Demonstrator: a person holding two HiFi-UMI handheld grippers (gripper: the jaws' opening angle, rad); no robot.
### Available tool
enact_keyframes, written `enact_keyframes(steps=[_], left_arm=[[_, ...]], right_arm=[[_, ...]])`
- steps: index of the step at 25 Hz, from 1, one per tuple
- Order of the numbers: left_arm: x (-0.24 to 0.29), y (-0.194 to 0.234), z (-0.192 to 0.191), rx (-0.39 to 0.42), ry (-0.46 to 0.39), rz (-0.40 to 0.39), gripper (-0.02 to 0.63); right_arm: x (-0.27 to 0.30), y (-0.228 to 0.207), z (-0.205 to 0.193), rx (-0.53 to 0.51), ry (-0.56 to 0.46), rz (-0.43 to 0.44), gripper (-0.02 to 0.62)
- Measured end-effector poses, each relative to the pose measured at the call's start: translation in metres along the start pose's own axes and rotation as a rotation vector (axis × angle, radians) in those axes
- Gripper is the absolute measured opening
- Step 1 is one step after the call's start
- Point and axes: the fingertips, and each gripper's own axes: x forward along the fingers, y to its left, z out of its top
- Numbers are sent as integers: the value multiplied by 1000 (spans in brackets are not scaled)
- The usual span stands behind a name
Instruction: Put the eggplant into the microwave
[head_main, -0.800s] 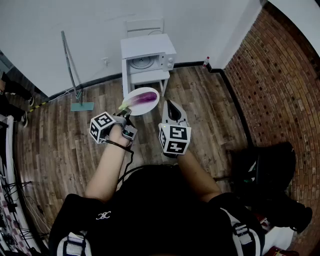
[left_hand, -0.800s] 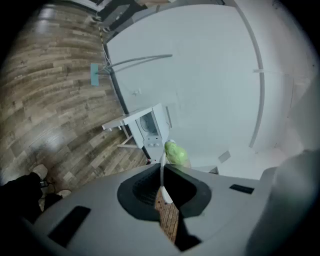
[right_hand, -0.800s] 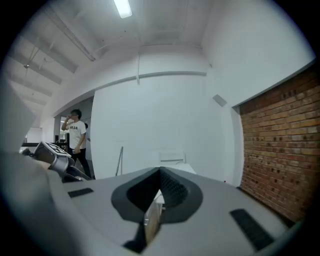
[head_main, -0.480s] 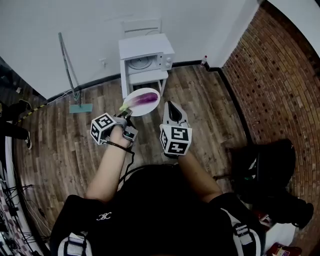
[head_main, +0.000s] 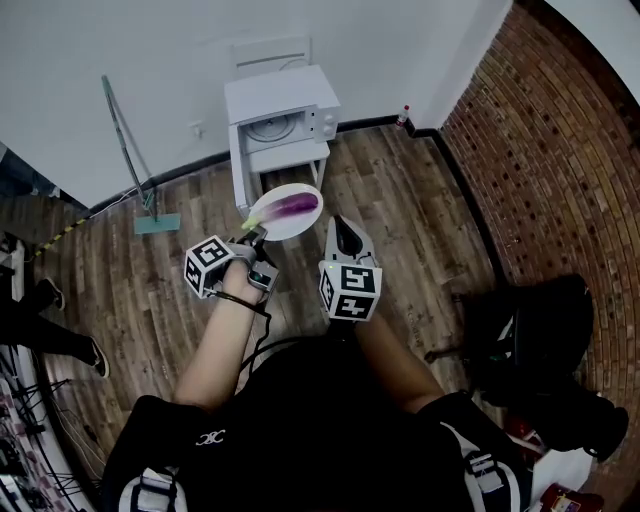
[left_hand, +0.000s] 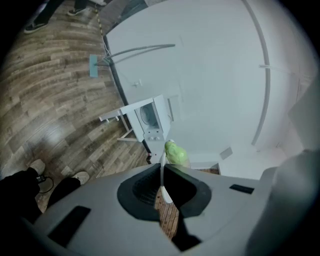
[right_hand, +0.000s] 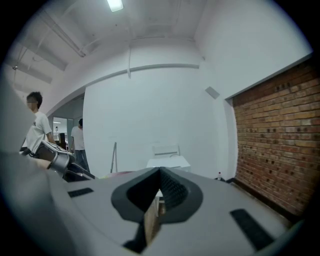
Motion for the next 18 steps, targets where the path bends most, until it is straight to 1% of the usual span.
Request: enact_keyframes(steps=[4, 8, 13, 18], left_arm=[[33, -14, 2, -1, -19, 1, 20], [73, -38, 7, -8, -54, -3, 20], [124, -73, 8, -15, -93, -29, 20], [163, -94, 12, -33, -159, -41, 20]], right_arm=[[31, -29, 7, 5, 0, 16, 9], [74, -64, 30, -3, -7, 44, 9], [122, -108, 62, -10, -27, 97, 9], [158, -135, 69, -23, -1, 171, 9]])
